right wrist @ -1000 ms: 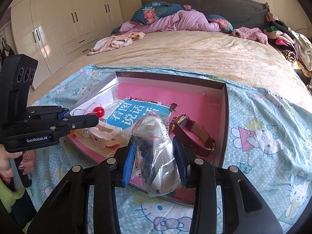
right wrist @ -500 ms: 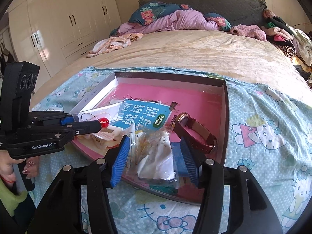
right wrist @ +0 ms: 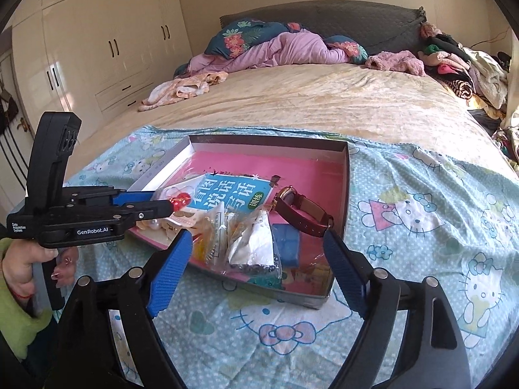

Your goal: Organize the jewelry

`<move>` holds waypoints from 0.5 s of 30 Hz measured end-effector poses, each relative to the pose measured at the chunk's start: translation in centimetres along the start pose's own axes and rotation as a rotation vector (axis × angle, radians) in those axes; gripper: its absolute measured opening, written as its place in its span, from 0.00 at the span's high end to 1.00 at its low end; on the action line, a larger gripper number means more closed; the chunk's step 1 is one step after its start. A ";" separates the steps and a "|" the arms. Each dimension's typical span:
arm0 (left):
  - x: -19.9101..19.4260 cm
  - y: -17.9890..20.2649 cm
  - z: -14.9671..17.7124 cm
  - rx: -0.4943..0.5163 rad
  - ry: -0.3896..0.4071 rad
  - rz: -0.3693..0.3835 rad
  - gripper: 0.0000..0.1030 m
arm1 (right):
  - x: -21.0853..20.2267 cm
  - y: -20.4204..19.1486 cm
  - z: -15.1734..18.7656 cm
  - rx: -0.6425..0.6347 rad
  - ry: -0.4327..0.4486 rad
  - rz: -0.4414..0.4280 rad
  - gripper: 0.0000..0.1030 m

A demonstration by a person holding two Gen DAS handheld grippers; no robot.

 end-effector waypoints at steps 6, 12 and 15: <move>-1.6 0.1 -0.3 0.000 0.022 -0.009 0.65 | -1.4 -0.3 0.2 0.007 0.011 0.011 0.20; -3.0 0.3 -0.5 0.000 0.041 -0.023 0.54 | -2.4 -0.9 0.1 -0.006 0.019 0.019 0.20; -3.7 0.5 -0.4 0.002 0.046 -0.033 0.45 | -2.8 -1.3 0.2 -0.015 0.023 0.020 0.20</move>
Point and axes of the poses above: each gripper's, at about its wrist camera, not at the fingertips, and x roughly the way its jaws point, y to its right, z to its underside, the point moved 9 cm from there along x, roughly the way its jaws point, and after that the axes turned 5 degrees about -z, right-handed, at the moved point
